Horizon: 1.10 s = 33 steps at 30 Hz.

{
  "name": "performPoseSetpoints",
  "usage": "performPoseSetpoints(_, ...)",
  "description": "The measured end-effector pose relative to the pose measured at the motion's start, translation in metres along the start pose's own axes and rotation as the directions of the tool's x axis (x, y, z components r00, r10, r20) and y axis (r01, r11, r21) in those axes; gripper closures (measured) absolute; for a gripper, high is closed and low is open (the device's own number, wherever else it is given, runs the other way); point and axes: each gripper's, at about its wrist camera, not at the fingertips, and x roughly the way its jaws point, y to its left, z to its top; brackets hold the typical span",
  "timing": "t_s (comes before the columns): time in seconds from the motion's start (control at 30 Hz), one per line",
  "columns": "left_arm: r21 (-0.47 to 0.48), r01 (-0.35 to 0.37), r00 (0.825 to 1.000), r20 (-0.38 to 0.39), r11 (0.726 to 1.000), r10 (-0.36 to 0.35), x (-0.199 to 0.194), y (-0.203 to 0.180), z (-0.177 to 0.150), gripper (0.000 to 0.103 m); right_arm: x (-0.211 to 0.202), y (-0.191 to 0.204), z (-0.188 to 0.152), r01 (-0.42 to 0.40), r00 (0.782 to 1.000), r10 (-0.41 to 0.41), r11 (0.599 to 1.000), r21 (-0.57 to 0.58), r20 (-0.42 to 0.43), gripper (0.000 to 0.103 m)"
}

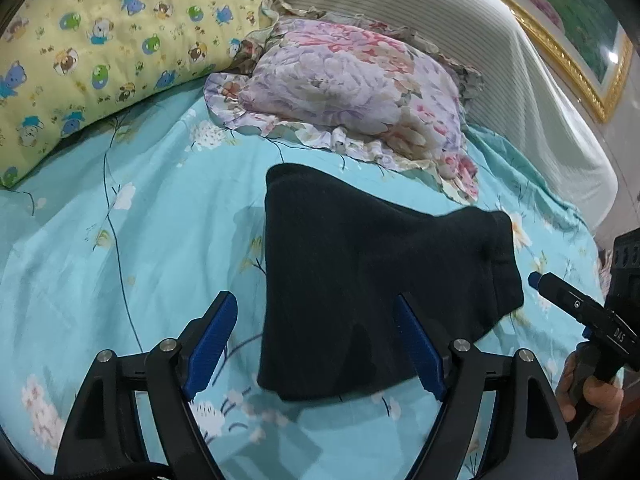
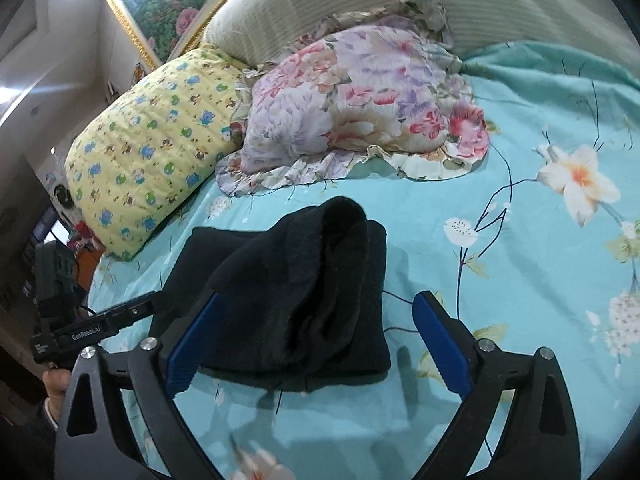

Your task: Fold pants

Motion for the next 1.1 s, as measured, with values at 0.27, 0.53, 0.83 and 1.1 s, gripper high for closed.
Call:
performPoseSetpoints(0.27,0.012,-0.042,0.999,-0.002,0.999,0.042,-0.010,-0.009,-0.023,0.021,-0.016,0.017,-0.019,0.023,1.000,-0.021,0.994,-0.102,0.019,0.006)
performPoseSetpoints(0.53,0.031,-0.074,0.997,-0.001,0.997,0.074,-0.018,-0.016,-0.042,0.020,-0.021,0.036,-0.036,0.054,0.998,-0.051,0.980,-0.194,0.022,0.003)
performPoseSetpoints(0.83,0.049,-0.104,0.995,0.005,0.993,0.103,-0.026,-0.015,-0.053,0.020,-0.015,0.051,-0.054,0.084,0.996,-0.082,0.962,-0.260,0.019,0.003)
performPoseSetpoints(1.1,0.068,-0.160,0.987,0.038,0.985,0.157,-0.029,-0.019,-0.062,0.020,-0.015,0.055,-0.061,0.095,0.995,-0.087,0.959,-0.269,0.041,0.003)
